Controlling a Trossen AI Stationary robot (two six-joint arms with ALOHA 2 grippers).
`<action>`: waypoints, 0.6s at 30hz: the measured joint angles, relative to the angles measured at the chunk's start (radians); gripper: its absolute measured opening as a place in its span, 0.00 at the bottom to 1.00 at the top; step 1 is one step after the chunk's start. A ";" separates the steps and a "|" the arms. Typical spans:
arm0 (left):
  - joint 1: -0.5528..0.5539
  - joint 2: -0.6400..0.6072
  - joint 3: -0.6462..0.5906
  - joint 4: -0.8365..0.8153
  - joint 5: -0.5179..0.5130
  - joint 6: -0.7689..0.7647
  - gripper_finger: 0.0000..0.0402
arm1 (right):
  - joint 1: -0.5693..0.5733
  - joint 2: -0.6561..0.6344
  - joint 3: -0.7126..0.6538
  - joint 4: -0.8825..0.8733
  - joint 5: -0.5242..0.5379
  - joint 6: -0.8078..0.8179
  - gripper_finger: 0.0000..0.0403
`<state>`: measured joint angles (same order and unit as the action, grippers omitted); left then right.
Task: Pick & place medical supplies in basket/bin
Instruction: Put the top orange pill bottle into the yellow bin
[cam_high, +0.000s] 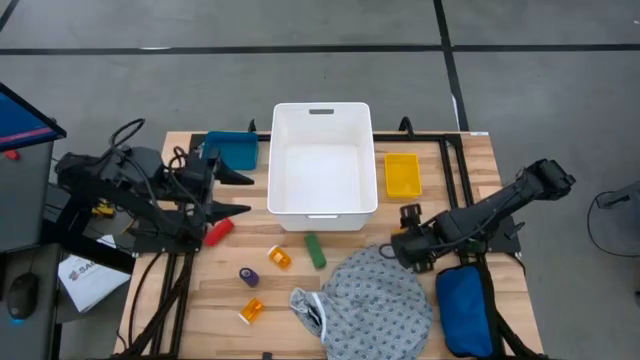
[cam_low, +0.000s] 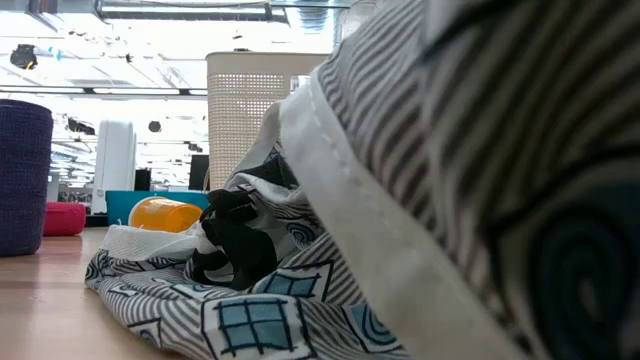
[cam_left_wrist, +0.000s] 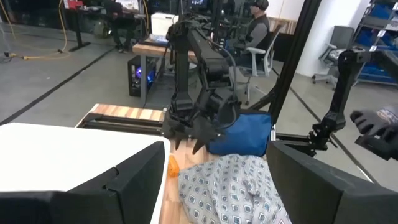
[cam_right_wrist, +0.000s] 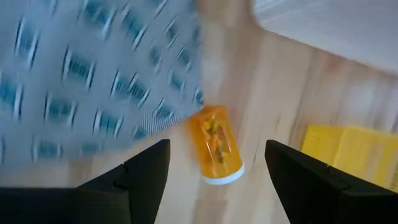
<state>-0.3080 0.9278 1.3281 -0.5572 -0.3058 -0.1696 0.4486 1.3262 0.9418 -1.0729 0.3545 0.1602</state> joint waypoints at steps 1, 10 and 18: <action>0.000 0.009 0.000 0.000 0.000 0.000 0.68 | 0.001 0.000 -0.006 -0.008 -0.011 -0.041 0.65; -0.001 0.085 0.000 0.000 0.019 0.000 0.68 | -0.039 0.002 -0.092 0.090 -0.061 -0.120 0.65; -0.001 0.089 0.000 0.008 0.050 -0.001 0.68 | -0.084 0.005 -0.160 0.166 -0.068 -0.118 0.65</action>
<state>-0.3092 1.0170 1.3281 -0.5496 -0.2560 -0.1703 0.3643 1.3312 0.7815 -0.9074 0.2866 0.0421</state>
